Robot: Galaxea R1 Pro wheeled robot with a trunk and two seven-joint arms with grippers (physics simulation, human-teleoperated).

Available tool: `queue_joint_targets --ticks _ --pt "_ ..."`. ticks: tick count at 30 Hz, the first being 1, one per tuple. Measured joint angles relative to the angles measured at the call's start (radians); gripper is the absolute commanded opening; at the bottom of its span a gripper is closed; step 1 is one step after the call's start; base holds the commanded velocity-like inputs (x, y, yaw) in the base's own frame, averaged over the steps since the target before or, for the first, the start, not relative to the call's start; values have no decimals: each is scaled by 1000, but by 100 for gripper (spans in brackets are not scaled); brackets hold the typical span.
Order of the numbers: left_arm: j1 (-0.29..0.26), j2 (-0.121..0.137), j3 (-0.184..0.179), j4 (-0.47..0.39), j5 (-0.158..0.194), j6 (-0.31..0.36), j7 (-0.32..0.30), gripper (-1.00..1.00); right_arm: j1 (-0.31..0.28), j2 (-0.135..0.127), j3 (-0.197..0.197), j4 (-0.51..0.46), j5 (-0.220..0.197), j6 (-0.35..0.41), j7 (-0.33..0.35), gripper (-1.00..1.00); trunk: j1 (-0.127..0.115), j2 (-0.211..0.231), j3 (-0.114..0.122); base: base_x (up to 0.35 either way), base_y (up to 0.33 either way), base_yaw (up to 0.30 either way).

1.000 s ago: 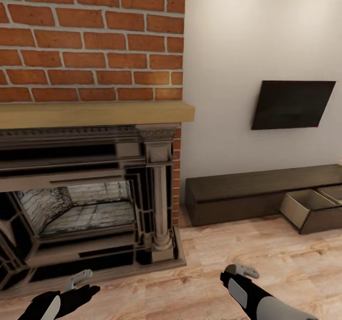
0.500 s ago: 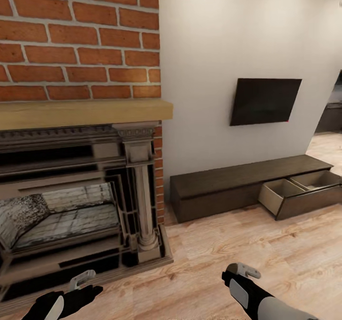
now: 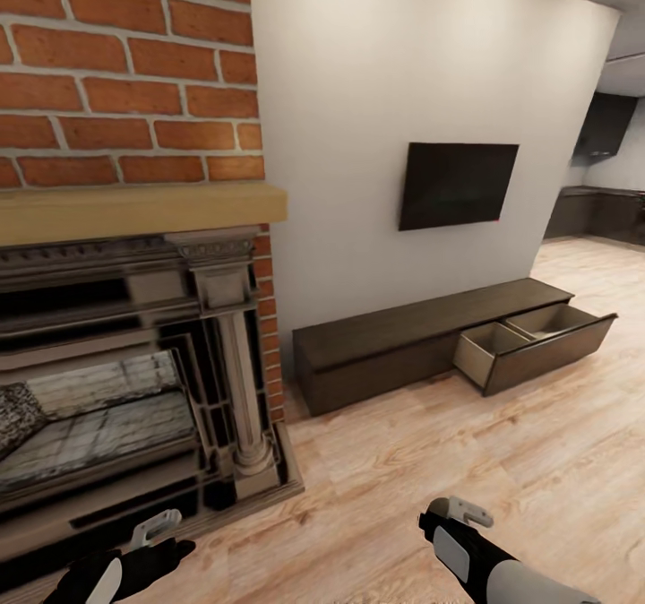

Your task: Place each of the two pumpkins and all three candles from the living room inside a cabinet in the living room (use any cabinet), then make sure every cabinet is closed, and position the cauldron so it is next to a table in the living room.

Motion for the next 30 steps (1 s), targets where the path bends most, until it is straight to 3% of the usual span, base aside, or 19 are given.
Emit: queue_joint_targets --ticks 9,15,22,30 --pt "0 -40 1 0 -70 0 0 100 0 1 -4 34 -2 -8 -1 -100 0 0 -9 0 0 -234" --pt "0 -42 1 0 -76 -7 0 100 0 1 -6 43 -3 -10 -1 -100 0 0 -15 0 0 -228" --pt "0 -43 2 0 -80 -71 0 100 0 1 -8 44 -6 -10 -4 -100 0 0 -23 0 0 -226" --pt "0 -42 2 0 -80 -77 0 100 0 1 -8 45 -9 -10 -5 -100 0 0 -31 0 0 -226"
